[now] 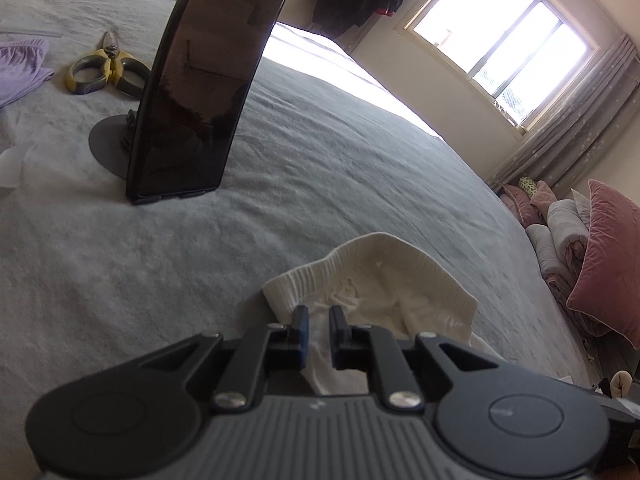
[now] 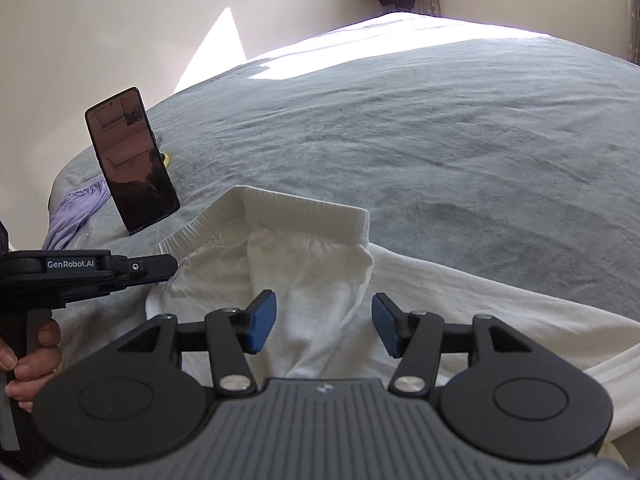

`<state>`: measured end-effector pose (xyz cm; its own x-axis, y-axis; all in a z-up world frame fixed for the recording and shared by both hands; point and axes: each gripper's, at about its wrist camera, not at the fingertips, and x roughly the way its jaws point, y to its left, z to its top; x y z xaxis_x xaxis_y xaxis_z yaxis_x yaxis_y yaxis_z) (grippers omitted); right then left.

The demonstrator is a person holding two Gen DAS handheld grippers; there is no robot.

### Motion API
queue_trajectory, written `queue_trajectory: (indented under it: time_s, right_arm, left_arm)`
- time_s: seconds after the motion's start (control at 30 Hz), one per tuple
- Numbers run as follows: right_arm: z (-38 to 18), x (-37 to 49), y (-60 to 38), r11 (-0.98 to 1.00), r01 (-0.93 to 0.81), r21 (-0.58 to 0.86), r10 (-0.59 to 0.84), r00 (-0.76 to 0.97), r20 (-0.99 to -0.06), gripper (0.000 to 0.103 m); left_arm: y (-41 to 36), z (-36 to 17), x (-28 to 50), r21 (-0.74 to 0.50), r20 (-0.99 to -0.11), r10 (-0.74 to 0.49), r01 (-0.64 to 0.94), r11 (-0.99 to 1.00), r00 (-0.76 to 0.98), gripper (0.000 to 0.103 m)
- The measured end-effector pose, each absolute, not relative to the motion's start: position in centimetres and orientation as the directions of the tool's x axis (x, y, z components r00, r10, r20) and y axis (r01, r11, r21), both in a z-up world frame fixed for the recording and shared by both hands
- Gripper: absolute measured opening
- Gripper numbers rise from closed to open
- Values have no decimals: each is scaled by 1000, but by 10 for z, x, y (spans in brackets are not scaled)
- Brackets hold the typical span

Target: Fold clothes

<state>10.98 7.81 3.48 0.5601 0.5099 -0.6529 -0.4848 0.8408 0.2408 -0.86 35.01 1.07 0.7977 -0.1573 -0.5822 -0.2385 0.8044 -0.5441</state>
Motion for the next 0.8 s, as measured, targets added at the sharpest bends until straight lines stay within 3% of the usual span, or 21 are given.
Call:
queue_trajectory:
  time_s: [0.13, 0.2, 0.27, 0.37, 0.5, 0.8]
  right_arm:
    - [26, 116, 75, 853, -430, 295, 512, 584, -630, 44]
    - [25, 114, 74, 850, -418, 321, 523, 597, -608, 16]
    - [27, 111, 73, 840, -412, 354, 542, 603, -585, 7]
    - [35, 100, 77, 832, -434, 346, 555, 629, -545, 4]
    - [48, 82, 91, 815, -498, 296, 576, 647, -499, 3]
    - [42, 55, 131, 756, -642, 129, 607, 613, -506, 3]
  left_arm:
    - [353, 9, -9, -555, -588, -163, -248, 794, 792, 9]
    - [353, 7, -9, -557, -592, -166, -252, 791, 789, 9]
    - [354, 7, -9, -564, -589, -171, -250, 787, 790, 9]
    - [357, 7, -10, -589, -581, -197, -240, 772, 790, 14]
    - [361, 9, -11, -676, -521, -280, -189, 713, 806, 43]
    - [354, 11, -11, -778, -417, -402, -91, 622, 815, 59]
